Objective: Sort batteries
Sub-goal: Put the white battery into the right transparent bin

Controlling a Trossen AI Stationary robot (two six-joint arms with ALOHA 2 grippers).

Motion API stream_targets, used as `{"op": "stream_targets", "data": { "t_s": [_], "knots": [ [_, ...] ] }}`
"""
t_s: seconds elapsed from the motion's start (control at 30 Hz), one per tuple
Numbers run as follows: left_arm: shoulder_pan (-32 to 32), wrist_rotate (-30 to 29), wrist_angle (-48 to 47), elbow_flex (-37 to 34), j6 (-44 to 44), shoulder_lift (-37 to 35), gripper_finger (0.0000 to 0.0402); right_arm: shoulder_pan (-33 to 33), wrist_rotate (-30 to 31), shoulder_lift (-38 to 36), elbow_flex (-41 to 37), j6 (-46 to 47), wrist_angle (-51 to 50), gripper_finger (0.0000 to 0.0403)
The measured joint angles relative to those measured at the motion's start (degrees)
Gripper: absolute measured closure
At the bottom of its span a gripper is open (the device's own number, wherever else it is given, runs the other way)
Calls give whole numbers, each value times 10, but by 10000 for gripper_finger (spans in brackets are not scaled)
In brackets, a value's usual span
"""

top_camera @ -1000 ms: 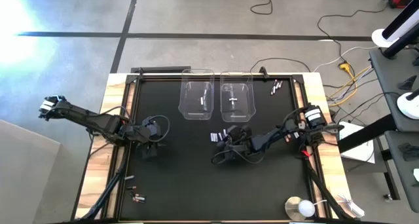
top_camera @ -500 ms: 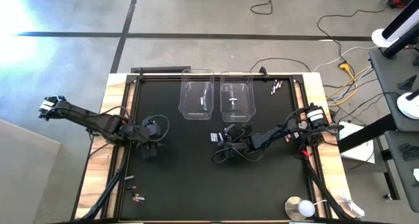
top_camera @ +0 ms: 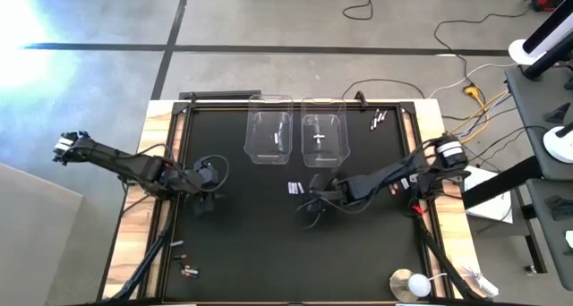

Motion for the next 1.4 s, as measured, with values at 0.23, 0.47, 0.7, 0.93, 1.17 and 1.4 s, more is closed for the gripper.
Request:
{"op": "stream_targets", "data": {
  "t_s": [0.23, 0.47, 0.7, 0.93, 1.17, 1.4],
  "knots": [
    [0, -22, 21, 0, -5, -4, 219, -25, -90, -72, 145, -121, -176, 372],
    [1, -37, 128, 0, -9, 0, 219, -137, -111, -74, 248, -284, -302, 373],
    [1, -41, 207, 0, -49, -8, 219, -293, -226, -62, 237, -429, -296, 373],
    [1, -78, 238, 40, -60, -26, 219, -371, -321, 13, 237, -534, -290, 373],
    [1, -122, 231, 105, -19, -31, 219, -411, -336, 70, 237, -590, -292, 374],
    [1, -152, 193, 146, -12, -31, 219, -426, -337, 109, 237, -644, -275, 374]
  ]
}}
